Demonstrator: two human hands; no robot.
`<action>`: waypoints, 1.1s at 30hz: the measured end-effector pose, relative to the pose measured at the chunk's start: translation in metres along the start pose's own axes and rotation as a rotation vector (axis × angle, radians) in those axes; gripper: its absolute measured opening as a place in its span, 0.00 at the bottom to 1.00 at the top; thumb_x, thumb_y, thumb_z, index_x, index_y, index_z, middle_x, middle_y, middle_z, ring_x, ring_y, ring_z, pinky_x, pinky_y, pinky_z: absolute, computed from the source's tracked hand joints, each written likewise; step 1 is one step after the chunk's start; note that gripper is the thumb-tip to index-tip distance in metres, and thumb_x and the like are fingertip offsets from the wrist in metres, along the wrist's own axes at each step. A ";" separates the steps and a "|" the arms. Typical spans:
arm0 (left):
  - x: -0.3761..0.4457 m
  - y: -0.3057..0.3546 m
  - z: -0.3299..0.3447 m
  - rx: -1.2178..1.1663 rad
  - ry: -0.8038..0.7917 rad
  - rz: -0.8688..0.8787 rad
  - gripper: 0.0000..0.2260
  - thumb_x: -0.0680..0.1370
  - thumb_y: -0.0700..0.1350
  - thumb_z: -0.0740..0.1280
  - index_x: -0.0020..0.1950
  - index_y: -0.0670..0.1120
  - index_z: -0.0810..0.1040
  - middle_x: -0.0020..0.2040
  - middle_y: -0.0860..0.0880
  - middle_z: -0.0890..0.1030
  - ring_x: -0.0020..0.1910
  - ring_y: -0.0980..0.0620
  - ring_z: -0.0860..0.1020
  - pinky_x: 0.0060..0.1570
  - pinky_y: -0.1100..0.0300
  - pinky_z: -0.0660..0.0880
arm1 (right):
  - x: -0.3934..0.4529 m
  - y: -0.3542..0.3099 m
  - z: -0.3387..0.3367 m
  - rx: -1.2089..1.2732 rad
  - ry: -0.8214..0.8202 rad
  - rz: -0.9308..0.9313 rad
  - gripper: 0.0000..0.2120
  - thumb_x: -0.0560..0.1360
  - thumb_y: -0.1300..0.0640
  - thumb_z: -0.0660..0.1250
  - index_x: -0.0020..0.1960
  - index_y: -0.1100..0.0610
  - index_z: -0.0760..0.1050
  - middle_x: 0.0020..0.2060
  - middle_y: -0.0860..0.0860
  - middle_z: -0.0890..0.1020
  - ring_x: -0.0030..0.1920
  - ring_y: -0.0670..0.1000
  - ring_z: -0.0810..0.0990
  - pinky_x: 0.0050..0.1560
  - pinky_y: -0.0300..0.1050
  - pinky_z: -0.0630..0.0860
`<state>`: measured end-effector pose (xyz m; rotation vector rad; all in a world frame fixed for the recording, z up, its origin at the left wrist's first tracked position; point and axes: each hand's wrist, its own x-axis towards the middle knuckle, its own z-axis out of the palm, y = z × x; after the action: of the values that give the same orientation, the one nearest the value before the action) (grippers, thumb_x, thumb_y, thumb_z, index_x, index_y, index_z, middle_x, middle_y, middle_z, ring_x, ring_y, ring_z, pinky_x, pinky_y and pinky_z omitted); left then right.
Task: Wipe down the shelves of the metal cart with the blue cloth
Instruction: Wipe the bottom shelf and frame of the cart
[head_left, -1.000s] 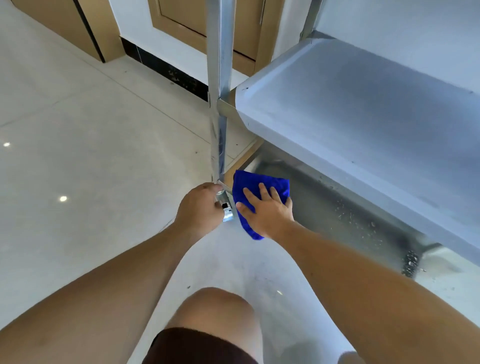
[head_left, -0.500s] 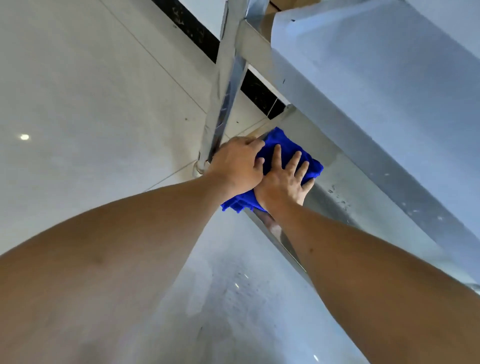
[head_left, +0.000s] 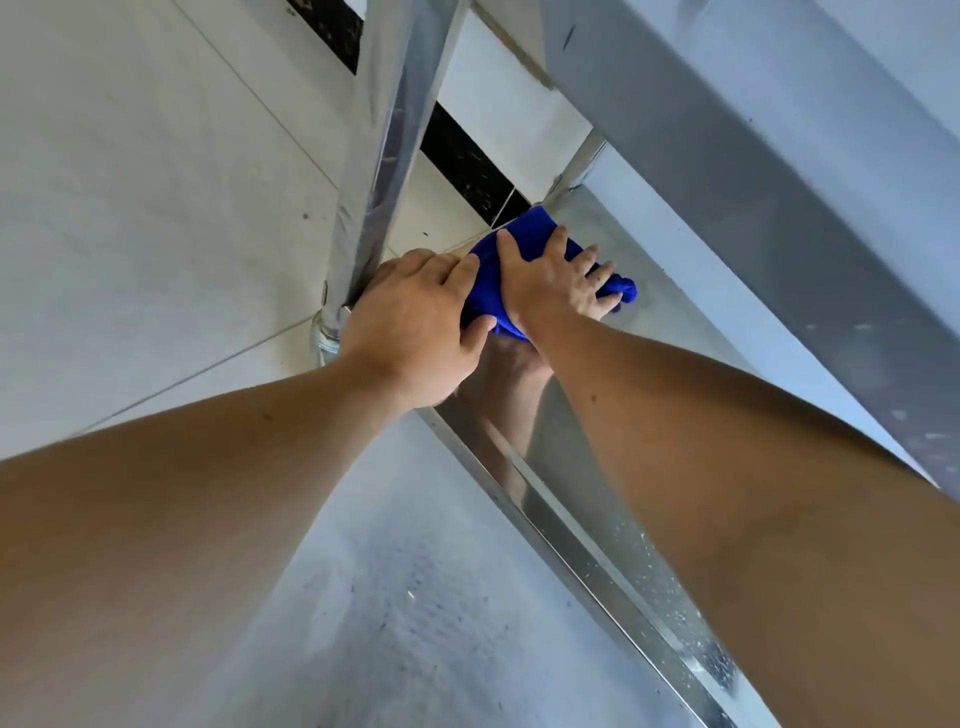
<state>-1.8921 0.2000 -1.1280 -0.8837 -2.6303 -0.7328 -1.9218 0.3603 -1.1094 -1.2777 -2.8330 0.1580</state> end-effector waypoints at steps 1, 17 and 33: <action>0.001 0.000 0.002 0.010 0.009 0.003 0.26 0.76 0.57 0.61 0.69 0.42 0.72 0.60 0.44 0.80 0.59 0.43 0.76 0.58 0.48 0.71 | 0.005 0.001 0.000 0.001 0.012 -0.006 0.41 0.73 0.25 0.44 0.80 0.45 0.52 0.80 0.58 0.55 0.79 0.63 0.49 0.73 0.69 0.43; 0.002 -0.001 -0.004 -0.023 -0.049 0.025 0.27 0.75 0.62 0.63 0.66 0.45 0.73 0.59 0.44 0.80 0.60 0.43 0.74 0.61 0.47 0.72 | 0.008 0.032 -0.005 0.049 0.006 -0.171 0.33 0.77 0.32 0.49 0.80 0.42 0.54 0.80 0.47 0.56 0.80 0.56 0.48 0.76 0.66 0.43; -0.001 0.000 0.004 -0.028 0.057 0.034 0.20 0.75 0.61 0.65 0.46 0.44 0.78 0.50 0.45 0.81 0.54 0.43 0.75 0.54 0.47 0.74 | 0.088 0.021 -0.010 0.027 0.076 -0.030 0.26 0.82 0.40 0.49 0.77 0.47 0.62 0.78 0.52 0.63 0.78 0.58 0.52 0.76 0.62 0.44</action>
<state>-1.8918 0.2018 -1.1316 -0.8999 -2.5550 -0.7763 -1.9633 0.4408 -1.1034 -1.2087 -2.7748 0.1436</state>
